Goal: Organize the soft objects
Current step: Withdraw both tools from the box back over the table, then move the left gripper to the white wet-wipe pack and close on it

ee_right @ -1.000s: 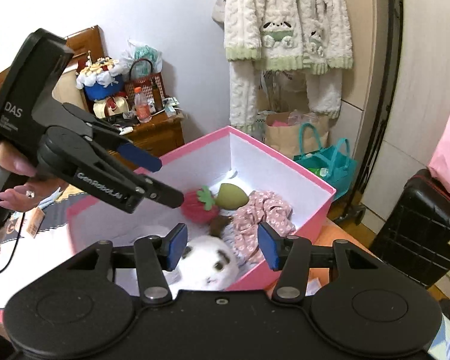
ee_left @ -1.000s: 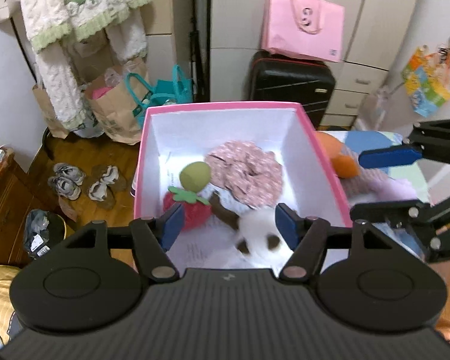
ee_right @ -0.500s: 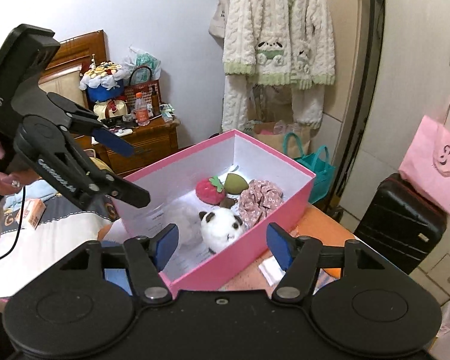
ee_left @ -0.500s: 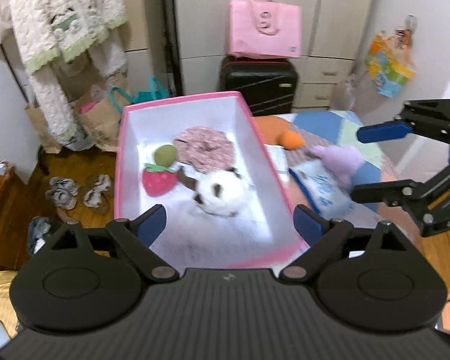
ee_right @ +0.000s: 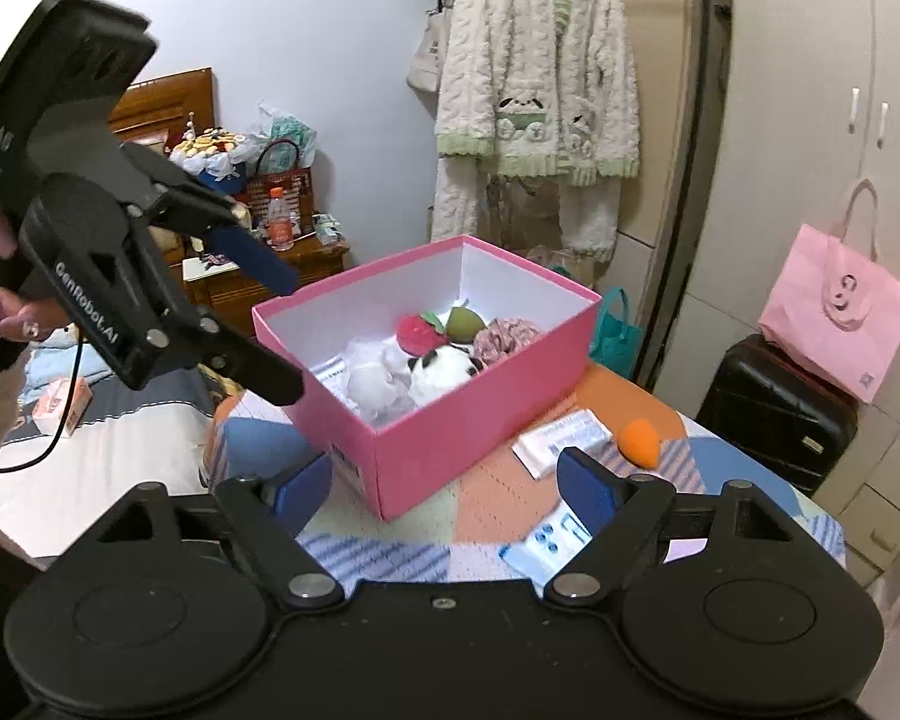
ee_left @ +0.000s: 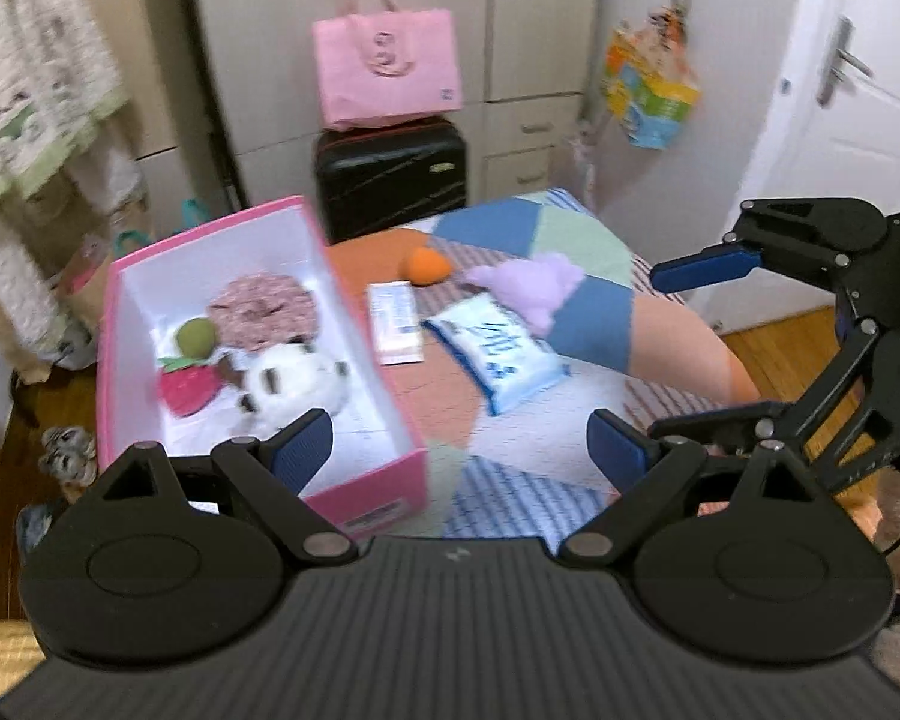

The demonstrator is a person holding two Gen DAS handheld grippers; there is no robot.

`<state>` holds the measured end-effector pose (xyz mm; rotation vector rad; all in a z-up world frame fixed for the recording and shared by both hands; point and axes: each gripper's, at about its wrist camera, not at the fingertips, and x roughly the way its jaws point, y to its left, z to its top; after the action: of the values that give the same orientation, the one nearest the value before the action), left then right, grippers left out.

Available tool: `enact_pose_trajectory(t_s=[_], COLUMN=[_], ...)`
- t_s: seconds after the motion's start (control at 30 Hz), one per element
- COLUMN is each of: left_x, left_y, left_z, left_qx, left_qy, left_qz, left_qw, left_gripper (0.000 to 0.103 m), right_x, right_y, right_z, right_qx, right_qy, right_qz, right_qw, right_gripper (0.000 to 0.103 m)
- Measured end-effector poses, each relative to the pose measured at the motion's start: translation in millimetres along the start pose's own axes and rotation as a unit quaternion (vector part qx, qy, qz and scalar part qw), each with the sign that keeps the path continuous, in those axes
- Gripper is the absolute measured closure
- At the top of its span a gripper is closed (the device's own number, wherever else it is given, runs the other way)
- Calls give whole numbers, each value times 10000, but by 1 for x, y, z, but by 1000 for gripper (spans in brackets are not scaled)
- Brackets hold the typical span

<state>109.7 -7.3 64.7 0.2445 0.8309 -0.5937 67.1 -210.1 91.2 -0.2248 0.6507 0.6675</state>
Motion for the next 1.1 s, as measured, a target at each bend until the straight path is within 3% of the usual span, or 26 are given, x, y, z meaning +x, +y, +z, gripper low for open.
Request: enact_pose_trajectory(t_s=[0.17, 0.33, 0.53, 0.87, 1.1], left_x=[22, 45, 75, 135, 159], left_y=[-22, -44, -65, -65, -53], left_z=[2, -1, -6, -8, -9], left_qx=[116, 274, 319, -180, -202], left_qy=[66, -34, -417, -242, -489], left_qz=[-417, -454, -314, -416, -89], left_qw=[9990, 9986, 9981, 9987, 9986], left_gripper=[11, 11, 11, 15, 15], right_x=[-8, -3, 23, 78, 109], right_y=[-2, -11, -25, -45, -60], right_z=[-24, -52, -85, -120, -125], right_qx=[179, 384, 570, 695, 883], right_qy=[-66, -161, -323, -326, -278], right_qz=[-29, -279, -492, -454, -618], right_qw=[9998, 9987, 9966, 9960, 9938], right_gripper=[17, 16, 16, 15, 15])
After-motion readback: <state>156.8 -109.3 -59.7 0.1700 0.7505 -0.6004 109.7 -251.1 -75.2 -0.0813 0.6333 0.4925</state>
